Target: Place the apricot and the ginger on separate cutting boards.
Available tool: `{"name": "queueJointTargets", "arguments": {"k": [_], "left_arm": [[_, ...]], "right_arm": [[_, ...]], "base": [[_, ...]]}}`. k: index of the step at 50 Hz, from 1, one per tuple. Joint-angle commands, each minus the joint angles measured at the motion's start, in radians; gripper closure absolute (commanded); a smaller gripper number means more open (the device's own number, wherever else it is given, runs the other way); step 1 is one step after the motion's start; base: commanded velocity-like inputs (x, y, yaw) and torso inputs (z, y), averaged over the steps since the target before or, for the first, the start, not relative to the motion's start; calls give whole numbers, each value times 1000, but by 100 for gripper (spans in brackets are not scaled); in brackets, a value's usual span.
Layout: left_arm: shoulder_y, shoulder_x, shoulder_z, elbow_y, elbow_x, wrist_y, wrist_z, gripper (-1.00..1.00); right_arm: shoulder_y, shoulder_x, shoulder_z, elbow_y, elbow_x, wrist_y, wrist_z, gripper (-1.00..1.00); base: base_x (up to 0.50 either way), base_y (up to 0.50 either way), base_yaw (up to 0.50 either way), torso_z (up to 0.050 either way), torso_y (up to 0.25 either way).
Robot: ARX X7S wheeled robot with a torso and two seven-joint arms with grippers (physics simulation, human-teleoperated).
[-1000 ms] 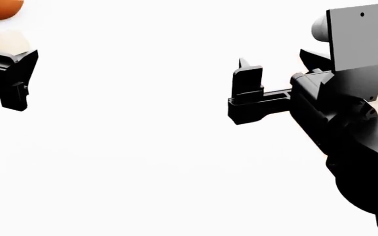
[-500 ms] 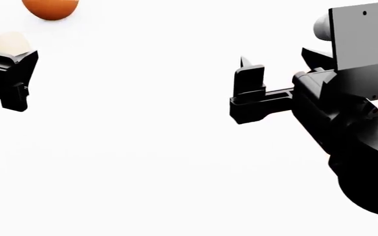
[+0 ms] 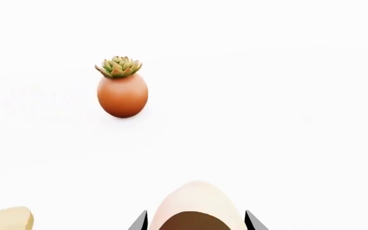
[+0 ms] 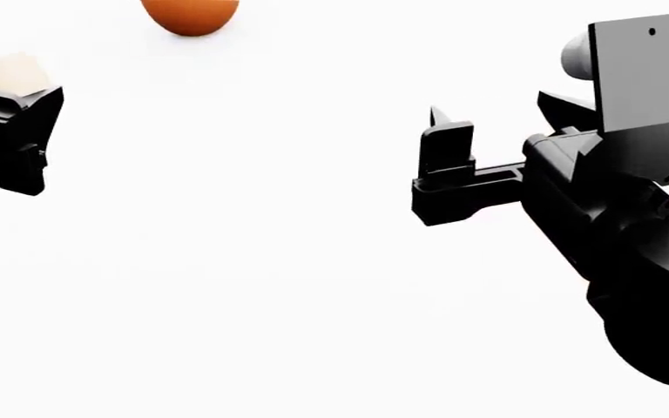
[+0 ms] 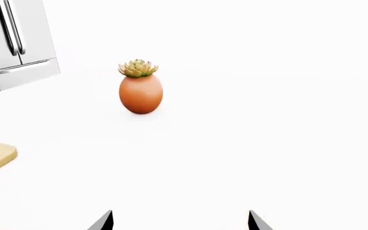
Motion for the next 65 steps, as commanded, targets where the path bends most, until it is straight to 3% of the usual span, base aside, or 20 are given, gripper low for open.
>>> {"name": "queueJointTargets", "arguments": {"k": [1, 21, 52, 65], "left_arm": [[-3, -1, 4, -5, -3, 6, -6, 100], [19, -6, 7, -9, -5, 21, -6, 100], [15, -2, 20, -18, -2, 38, 3, 100], [16, 8, 42, -34, 9, 41, 12, 100]], "right_arm": [[-8, 0, 0, 0, 2, -9, -1, -100], [-19, -5, -9, 18, -21, -47, -13, -100], [-23, 15, 3, -7, 6, -40, -3, -100], [-33, 14, 17, -6, 21, -43, 8, -100]], "base": [[0, 500, 0, 0, 0], [10, 500, 0, 0, 0], [174, 500, 0, 0, 0], [11, 18, 0, 0, 1]]}}
